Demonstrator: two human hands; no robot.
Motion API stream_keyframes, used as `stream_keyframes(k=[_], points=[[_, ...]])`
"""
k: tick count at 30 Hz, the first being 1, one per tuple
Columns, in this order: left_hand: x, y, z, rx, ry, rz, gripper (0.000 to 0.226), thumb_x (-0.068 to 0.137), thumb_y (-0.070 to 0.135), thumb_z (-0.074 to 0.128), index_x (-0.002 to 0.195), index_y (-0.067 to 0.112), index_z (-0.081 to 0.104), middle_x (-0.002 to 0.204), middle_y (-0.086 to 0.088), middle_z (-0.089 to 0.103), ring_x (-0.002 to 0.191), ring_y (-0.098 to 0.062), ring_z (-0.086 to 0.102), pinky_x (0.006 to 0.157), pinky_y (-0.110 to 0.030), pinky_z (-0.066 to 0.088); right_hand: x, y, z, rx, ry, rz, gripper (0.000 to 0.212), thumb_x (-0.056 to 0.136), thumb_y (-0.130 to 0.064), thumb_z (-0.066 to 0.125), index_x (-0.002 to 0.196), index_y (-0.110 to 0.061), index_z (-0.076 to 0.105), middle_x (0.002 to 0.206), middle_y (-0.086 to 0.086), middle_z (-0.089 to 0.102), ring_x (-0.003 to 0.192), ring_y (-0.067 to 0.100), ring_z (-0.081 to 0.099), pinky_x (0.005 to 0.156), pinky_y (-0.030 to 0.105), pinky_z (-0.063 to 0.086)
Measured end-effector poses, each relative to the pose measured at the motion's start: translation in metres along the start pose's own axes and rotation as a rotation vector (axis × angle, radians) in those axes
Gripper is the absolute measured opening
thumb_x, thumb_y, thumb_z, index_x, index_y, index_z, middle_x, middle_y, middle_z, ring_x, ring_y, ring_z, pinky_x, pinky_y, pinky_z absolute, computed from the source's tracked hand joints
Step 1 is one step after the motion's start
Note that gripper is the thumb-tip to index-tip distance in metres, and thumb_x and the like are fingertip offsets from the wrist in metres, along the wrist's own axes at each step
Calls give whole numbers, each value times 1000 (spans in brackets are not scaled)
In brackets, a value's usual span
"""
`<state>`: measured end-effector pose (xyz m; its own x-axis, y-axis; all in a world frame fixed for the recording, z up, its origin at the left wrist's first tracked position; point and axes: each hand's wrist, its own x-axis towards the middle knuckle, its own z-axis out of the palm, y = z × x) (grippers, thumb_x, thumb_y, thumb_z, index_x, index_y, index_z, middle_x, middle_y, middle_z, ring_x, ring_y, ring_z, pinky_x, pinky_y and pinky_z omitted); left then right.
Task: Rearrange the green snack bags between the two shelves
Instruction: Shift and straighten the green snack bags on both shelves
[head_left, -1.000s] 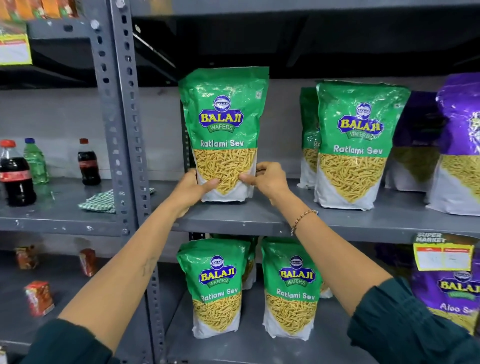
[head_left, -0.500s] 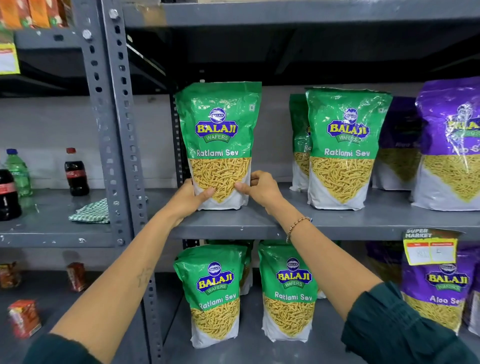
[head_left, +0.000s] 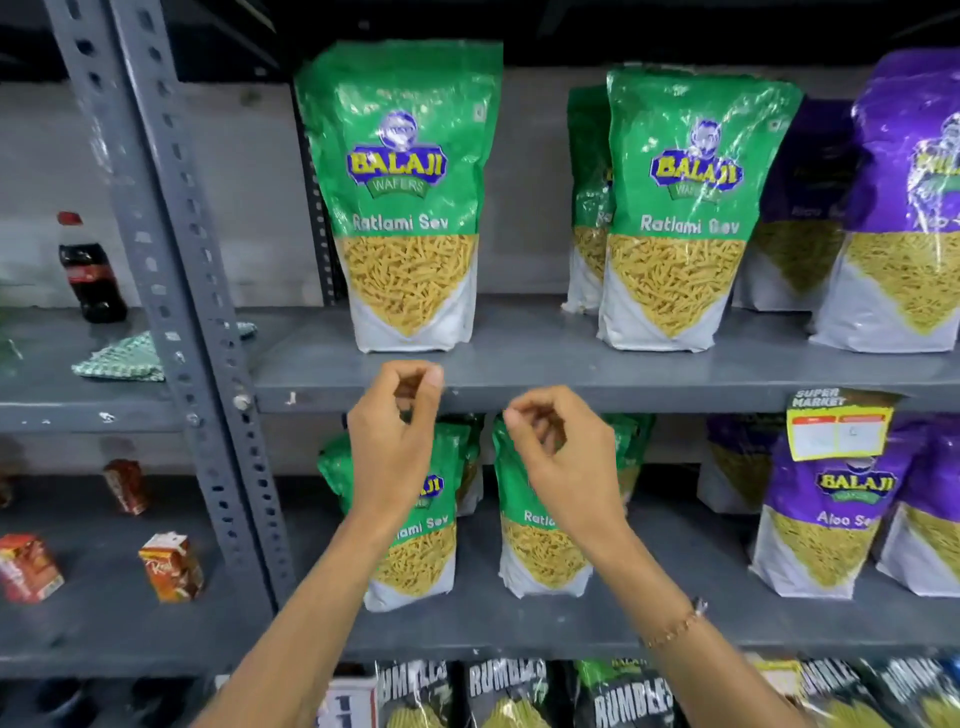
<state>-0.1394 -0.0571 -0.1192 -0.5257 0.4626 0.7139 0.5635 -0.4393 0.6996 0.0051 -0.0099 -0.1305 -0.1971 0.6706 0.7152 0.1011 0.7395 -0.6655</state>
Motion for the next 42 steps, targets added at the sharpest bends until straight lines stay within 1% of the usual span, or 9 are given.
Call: stream_keyframes(k=[5,8,11,14,16,20,26,30,42], points=[[-79,-66,25,120,-194,-216,10,91,23,57,94,17,64,85,11,65,74,8,58,70,-3,40,-70,96,-23,-95,-307,336,4,80,-20,67,81,-17,64,79,0,70,70,7,58,61,9,42],[-112,-109,41,215,-322,-383,21,91,18,56,105,4,62,95,0,64,81,-8,58,71,-1,41,-97,162,-45,-246,-380,532,8,80,-18,66,85,-11,66,85,9,73,67,6,60,62,14,40],[-125,-146,62,316,-550,-525,26,88,4,57,114,-2,57,112,-16,64,102,-28,62,90,-29,49,-104,208,-59,-362,-420,685,19,79,-21,68,91,-6,64,80,3,67,73,14,58,60,17,36],[-129,-168,83,436,-841,-682,53,84,7,64,130,-1,42,136,-17,48,125,-32,49,102,-39,42,-99,240,-58,-270,-405,830,40,74,-16,73,105,-6,50,82,-4,54,71,9,50,72,24,41],[-126,-176,95,465,-935,-749,72,80,19,71,136,3,29,141,-15,42,127,-33,45,101,-44,42,-92,256,-52,-179,-488,862,62,71,-14,75,121,-8,38,103,-3,51,90,12,51,84,32,45],[-122,-186,112,474,-860,-741,82,75,32,75,138,8,29,142,-11,47,127,-32,47,99,-43,42,-80,278,-39,-133,-577,763,79,64,-20,80,129,-12,35,133,8,52,122,25,48,102,49,41],[-129,-180,132,492,-651,-647,65,72,17,77,129,5,48,129,-16,61,119,-32,56,93,-36,42,-81,282,-42,19,-412,761,58,64,-3,77,115,-10,52,115,13,65,105,22,62,96,44,50],[-130,-168,151,453,-639,-616,65,67,17,81,126,7,54,120,-16,67,109,-30,62,82,-31,45,-79,283,-64,59,-354,764,54,65,2,76,114,-3,53,117,17,64,103,21,61,96,35,49],[-159,-153,213,360,-666,-671,62,66,16,82,120,3,56,119,-15,67,107,-27,64,92,-37,52,-73,311,-134,39,-341,805,57,63,6,76,114,2,51,121,21,62,110,26,59,96,32,46]])
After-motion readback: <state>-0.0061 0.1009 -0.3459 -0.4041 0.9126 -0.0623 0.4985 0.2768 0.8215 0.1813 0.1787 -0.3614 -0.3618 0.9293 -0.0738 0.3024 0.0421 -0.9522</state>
